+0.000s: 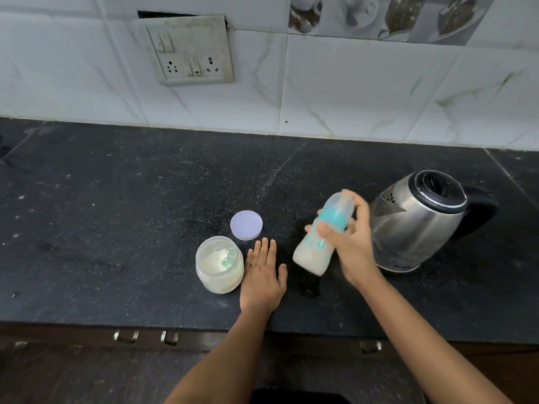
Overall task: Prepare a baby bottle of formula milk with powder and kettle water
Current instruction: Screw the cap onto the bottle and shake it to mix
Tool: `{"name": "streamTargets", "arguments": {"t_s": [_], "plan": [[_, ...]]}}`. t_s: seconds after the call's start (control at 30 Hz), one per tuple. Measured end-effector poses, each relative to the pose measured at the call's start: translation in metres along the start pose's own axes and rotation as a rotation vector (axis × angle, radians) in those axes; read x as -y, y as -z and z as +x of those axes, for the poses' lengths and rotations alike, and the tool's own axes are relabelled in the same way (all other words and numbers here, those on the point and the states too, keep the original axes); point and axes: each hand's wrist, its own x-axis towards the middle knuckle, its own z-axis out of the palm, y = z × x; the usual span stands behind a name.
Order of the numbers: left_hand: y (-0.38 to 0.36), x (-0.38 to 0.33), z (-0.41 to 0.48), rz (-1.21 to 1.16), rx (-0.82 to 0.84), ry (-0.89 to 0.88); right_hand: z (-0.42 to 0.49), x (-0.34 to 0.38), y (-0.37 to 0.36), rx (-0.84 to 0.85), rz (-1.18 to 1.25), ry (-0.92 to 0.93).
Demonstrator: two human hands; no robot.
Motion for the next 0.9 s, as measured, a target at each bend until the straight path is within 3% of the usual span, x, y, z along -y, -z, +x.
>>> {"name": "streamTargets", "arguments": {"t_s": [0.1, 0.23, 0.4, 0.53, 0.67, 0.73, 0.83, 0.9], "plan": [[0.000, -0.001, 0.000, -0.010, -0.004, 0.005, 0.005, 0.003, 0.000, -0.120, 0.181, -0.034], [0.000, 0.000, 0.000, 0.000, 0.006, 0.002, -0.014, -0.003, -0.002, 0.095, -0.079, 0.007], [-0.001, -0.001, 0.000, -0.013, -0.007, 0.009, -0.002, 0.002, -0.001, -0.196, 0.180, 0.026], [0.000, -0.001, 0.000, 0.003, 0.002, -0.004, -0.019, -0.006, -0.004, 0.047, -0.063, 0.028], [0.000, -0.002, 0.000, -0.012, -0.013, 0.007, -0.003, -0.001, -0.004, -0.248, 0.177, 0.014], [0.001, -0.002, 0.000, -0.006, -0.005, 0.006, -0.007, -0.006, -0.005, -0.199, 0.119, 0.021], [0.001, 0.001, 0.000, 0.006, 0.015, -0.002, -0.021, -0.009, -0.008, 0.022, -0.063, 0.008], [0.001, 0.000, 0.000, -0.002, 0.001, -0.001, -0.008, -0.006, -0.004, -0.123, 0.011, 0.006]]}}
